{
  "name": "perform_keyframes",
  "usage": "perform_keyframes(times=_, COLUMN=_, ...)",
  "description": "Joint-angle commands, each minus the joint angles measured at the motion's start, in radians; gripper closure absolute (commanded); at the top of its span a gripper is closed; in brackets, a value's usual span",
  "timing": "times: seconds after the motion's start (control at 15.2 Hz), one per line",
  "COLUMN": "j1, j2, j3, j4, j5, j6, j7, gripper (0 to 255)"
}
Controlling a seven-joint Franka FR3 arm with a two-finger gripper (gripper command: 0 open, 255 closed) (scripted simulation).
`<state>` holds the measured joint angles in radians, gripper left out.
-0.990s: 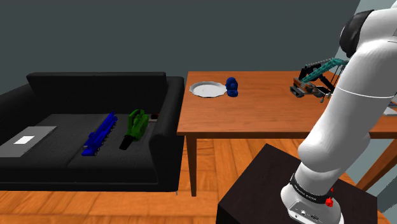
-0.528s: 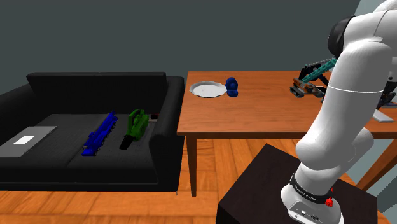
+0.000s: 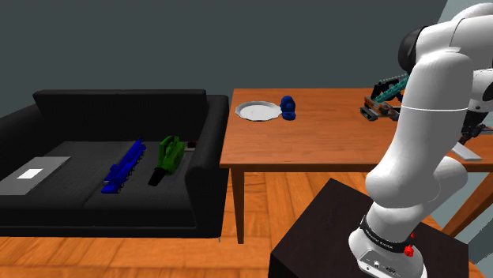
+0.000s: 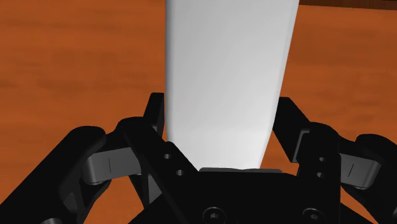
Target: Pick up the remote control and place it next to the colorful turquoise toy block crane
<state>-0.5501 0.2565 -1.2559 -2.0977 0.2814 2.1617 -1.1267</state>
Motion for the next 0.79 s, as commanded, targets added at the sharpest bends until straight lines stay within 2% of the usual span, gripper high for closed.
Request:
perform_keyframes(times=0.0, j1=-0.024, j2=0.022, j3=0.025, j4=-0.012, j5=0.028, j6=0.022, j7=-0.018, gripper=255)
perform_keyframes(times=0.33, j1=-0.082, j2=0.075, j3=0.087, j4=-0.034, j5=0.094, j6=0.071, j7=-0.061, gripper=255)
perform_keyframes(times=0.73, j1=-0.082, j2=0.075, j3=0.087, j4=-0.034, j5=0.094, j6=0.071, j7=-0.061, gripper=255)
